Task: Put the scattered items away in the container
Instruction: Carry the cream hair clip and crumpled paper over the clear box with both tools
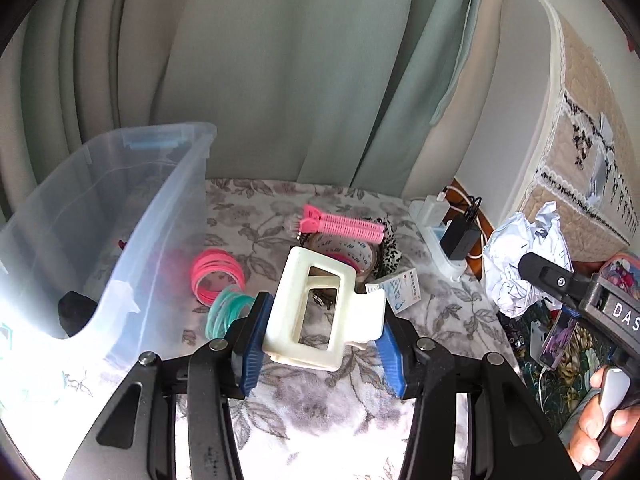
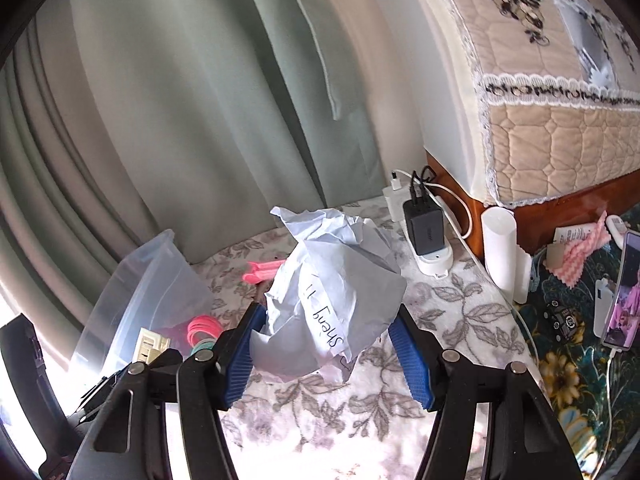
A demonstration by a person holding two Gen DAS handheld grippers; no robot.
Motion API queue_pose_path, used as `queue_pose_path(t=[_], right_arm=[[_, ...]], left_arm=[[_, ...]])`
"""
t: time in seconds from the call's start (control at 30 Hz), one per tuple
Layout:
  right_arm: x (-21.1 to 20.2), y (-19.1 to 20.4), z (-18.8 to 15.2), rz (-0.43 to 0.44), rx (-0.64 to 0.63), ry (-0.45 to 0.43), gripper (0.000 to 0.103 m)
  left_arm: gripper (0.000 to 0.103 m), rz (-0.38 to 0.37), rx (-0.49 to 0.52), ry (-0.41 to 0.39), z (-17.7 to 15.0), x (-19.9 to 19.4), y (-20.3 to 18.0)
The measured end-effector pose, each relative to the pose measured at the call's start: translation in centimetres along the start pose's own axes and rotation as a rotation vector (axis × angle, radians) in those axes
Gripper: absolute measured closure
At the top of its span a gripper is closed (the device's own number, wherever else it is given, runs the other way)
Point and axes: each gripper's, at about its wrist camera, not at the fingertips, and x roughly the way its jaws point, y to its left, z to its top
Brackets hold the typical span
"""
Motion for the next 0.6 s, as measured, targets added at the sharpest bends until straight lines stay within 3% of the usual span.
queue_pose_path(t=[0.6], right_arm=[[-4.5,10.8,-0.7,0.107,-0.213,-0.077,0.037]], left_arm=[[0.052,0.018,-0.129,-0.207,1.7,-8.9,5.9]])
